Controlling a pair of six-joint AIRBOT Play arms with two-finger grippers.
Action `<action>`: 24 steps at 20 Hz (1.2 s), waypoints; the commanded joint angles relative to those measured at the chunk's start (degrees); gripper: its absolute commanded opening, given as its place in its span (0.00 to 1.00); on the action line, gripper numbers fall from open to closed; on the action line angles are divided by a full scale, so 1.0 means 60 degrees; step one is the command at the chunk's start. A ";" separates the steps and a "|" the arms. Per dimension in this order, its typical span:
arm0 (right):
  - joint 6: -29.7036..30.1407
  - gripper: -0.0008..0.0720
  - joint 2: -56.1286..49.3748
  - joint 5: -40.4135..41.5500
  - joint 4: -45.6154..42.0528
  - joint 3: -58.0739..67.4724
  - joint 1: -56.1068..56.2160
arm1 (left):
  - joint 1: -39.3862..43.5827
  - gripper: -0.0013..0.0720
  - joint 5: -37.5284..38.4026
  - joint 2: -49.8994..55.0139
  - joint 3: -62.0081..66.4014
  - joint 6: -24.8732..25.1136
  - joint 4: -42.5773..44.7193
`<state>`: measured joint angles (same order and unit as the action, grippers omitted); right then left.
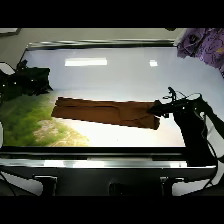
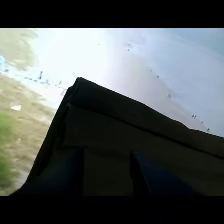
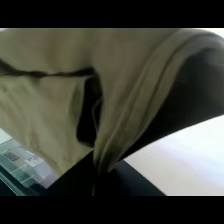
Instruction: Fold the clothes and pants, and hang the long-sleeved shirts on hangers.
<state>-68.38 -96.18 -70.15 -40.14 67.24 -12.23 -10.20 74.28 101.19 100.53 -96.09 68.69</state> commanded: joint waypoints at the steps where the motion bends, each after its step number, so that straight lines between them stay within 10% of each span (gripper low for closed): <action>1: -0.2062 0.05 0.1013 -0.1082 -0.1865 0.0991 0.0098 | 0.0747 0.25 -0.0503 0.0044 -0.0004 0.0000 -0.0131; 3: -0.2769 0.05 0.1381 -0.1825 -0.2616 0.1942 0.0098 | 0.1552 0.04 -0.0925 0.0229 -0.0004 0.0000 -0.0630; 15: -0.4255 0.05 0.1778 -0.4003 -0.3836 0.5778 0.0098 | 0.7584 0.04 -0.5133 0.2805 0.0131 -0.0022 -0.6309; 24: -0.4513 0.05 0.1785 -0.4404 -0.4000 0.6608 0.0098 | 0.9369 0.04 -0.6983 0.4295 0.0962 -0.1887 -0.7752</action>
<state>-94.35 -85.52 -95.96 -64.12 105.41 -11.68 43.64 35.46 124.79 104.73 -104.71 25.08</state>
